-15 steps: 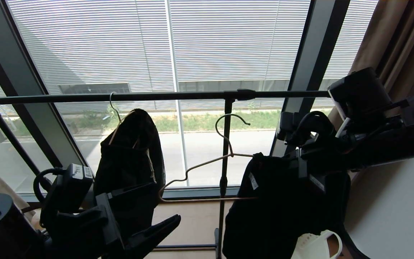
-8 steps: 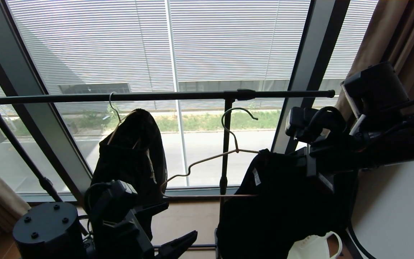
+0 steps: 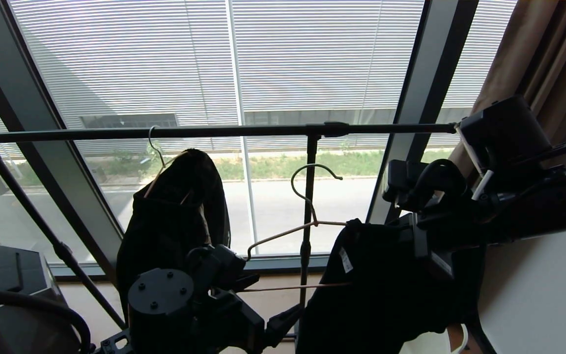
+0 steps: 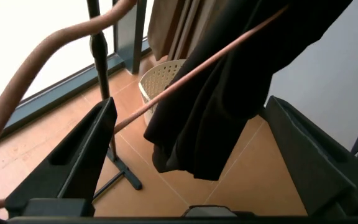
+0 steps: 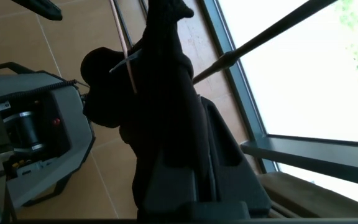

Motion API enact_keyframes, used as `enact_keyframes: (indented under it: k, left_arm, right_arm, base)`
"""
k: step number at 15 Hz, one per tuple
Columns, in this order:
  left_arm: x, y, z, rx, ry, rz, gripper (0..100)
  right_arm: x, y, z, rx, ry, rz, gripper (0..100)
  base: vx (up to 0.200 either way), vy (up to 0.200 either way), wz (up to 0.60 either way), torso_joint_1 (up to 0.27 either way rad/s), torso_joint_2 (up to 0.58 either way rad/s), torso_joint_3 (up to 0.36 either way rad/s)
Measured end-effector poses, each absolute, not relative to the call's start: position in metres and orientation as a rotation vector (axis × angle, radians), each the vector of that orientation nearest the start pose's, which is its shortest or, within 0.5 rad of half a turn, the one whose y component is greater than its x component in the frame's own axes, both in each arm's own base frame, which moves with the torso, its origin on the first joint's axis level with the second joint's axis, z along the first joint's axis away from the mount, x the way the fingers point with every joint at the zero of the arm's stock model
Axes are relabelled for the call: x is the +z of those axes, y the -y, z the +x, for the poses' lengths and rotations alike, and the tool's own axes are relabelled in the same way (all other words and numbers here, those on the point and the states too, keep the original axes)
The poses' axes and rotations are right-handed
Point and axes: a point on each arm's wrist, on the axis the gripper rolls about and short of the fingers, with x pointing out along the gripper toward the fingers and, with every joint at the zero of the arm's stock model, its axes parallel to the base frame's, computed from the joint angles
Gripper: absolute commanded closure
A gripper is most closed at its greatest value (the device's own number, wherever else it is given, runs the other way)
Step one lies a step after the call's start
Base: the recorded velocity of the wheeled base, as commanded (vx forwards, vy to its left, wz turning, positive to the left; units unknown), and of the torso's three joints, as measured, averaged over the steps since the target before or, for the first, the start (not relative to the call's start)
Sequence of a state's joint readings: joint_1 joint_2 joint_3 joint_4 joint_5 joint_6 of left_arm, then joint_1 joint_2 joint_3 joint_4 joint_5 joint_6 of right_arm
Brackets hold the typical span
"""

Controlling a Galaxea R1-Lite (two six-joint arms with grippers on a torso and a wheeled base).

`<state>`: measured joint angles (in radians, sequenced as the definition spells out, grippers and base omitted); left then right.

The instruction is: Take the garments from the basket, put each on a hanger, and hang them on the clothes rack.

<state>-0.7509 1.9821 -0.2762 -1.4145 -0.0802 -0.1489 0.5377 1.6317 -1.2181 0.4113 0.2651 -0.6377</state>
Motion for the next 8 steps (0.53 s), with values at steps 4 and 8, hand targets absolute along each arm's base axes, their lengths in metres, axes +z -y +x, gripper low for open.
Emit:
enact_keyframes:
  k: [4, 8]
  left_arm:
    - [0.053, 0.201, 0.201, -0.796, -0.352, -0.028, 0]
    - [0.053, 0.205, 0.202, -0.767, -0.335, -0.026, 0]
  right_arm:
    - [0.226, -0.146, 0.233, 0.999, -0.563, -0.679, 100]
    - [0.231, -0.144, 0.23, 0.992, -0.547, -0.676, 100]
  base:
    - [0.0, 0.0, 0.0, 0.0, 0.0, 0.0]
    - [0.0, 0.0, 0.0, 0.0, 0.0, 0.0]
